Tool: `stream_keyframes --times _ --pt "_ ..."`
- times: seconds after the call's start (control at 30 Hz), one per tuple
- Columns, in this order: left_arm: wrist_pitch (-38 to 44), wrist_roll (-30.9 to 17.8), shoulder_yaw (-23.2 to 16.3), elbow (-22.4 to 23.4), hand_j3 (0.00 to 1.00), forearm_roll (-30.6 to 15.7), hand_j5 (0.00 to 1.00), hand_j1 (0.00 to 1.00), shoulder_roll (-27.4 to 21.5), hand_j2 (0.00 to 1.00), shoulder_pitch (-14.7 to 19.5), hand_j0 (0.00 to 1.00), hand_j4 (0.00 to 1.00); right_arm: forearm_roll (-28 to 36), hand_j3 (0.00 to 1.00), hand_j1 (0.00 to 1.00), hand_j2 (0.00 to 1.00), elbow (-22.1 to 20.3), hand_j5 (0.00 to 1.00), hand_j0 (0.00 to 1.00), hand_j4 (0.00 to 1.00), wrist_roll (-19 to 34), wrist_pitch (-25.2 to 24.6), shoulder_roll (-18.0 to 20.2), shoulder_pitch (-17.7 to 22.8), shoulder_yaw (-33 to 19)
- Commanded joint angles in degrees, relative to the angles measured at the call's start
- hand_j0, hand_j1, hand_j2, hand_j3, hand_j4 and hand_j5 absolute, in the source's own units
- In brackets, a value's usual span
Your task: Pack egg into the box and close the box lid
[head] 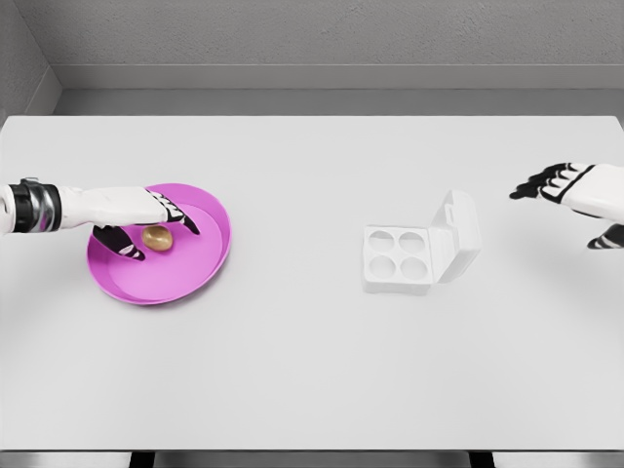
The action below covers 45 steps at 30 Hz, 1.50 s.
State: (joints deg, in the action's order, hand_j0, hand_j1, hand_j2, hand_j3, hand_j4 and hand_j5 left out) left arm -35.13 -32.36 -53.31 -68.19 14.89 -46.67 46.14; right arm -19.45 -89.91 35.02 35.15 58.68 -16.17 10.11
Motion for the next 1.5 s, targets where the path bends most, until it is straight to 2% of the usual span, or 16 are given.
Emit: stream_keyframes --times 0.0,0.1,0.47,0.53,0.6,0.77,1.0,1.07,1.13,1.47 --pt "0.13 0.02 0.05 -0.02 0.76 -0.3 0.76 0.76 0.0 0.76 0.0 0.76 0.76 0.29 1.0 1.0 1.0 -0.01 1.0 1.0 1.0 -0.02 -0.15 0.12 0.0 -0.44" --pt "0.13 0.02 0.05 -0.02 0.73 -0.3 0.73 0.73 -0.09 0.73 0.0 0.73 0.73 0.47 1.0 1.0 1.0 -0.01 1.0 1.0 1.0 -0.02 -0.15 0.12 -0.26 -0.27" --pt "0.13 0.02 0.05 -0.02 0.73 0.58 0.73 0.73 -0.09 0.73 -0.09 0.73 0.73 0.91 1.0 1.0 1.0 0.08 1.0 1.0 1.0 -0.02 -0.15 0.12 -0.62 -1.76" --pt "0.13 0.02 0.05 -0.02 0.73 0.58 0.73 0.73 -0.09 0.73 -0.18 0.73 0.73 0.91 1.0 1.0 1.0 0.43 1.0 1.0 1.0 -0.02 -0.15 0.12 -0.53 -3.61" --pt "0.13 0.02 0.05 -0.02 0.67 0.58 0.67 0.67 -0.09 0.67 -0.18 0.67 0.67 0.91 1.0 1.0 1.0 0.43 1.0 1.0 1.0 -0.02 -0.15 0.12 -0.53 -3.78" --pt "0.13 0.1 0.05 -0.02 0.6 0.58 0.6 0.6 0.0 0.6 -0.18 0.6 0.6 0.91 1.0 1.0 1.0 0.26 1.0 1.0 1.0 -0.02 -0.15 0.12 -0.53 -3.69" --pt "0.13 0.02 0.05 -0.02 0.54 0.75 0.54 0.54 -0.09 0.54 -0.18 0.54 0.54 0.82 1.0 1.0 1.0 -0.01 1.0 1.0 1.0 -0.02 -0.15 0.12 -0.09 -3.34" --pt "0.13 0.02 0.05 -0.1 0.48 0.93 0.48 0.48 -0.09 0.48 -0.18 0.48 0.48 0.82 1.0 1.0 1.0 -0.01 1.0 1.0 1.0 -0.02 -0.15 0.12 -0.09 -3.26" --pt "0.13 0.02 0.05 -0.37 0.37 0.93 0.37 0.37 -0.09 0.37 -0.18 0.37 0.37 0.73 1.0 1.0 1.0 -0.01 1.0 1.0 1.0 -0.02 -0.15 0.12 -0.18 -3.69" --pt "0.13 0.1 0.05 -0.54 0.32 0.75 0.32 0.32 -0.26 0.32 0.26 0.32 0.32 0.73 1.0 1.0 1.0 0.08 1.0 1.0 1.0 -0.02 -0.15 0.12 -0.26 -4.92"
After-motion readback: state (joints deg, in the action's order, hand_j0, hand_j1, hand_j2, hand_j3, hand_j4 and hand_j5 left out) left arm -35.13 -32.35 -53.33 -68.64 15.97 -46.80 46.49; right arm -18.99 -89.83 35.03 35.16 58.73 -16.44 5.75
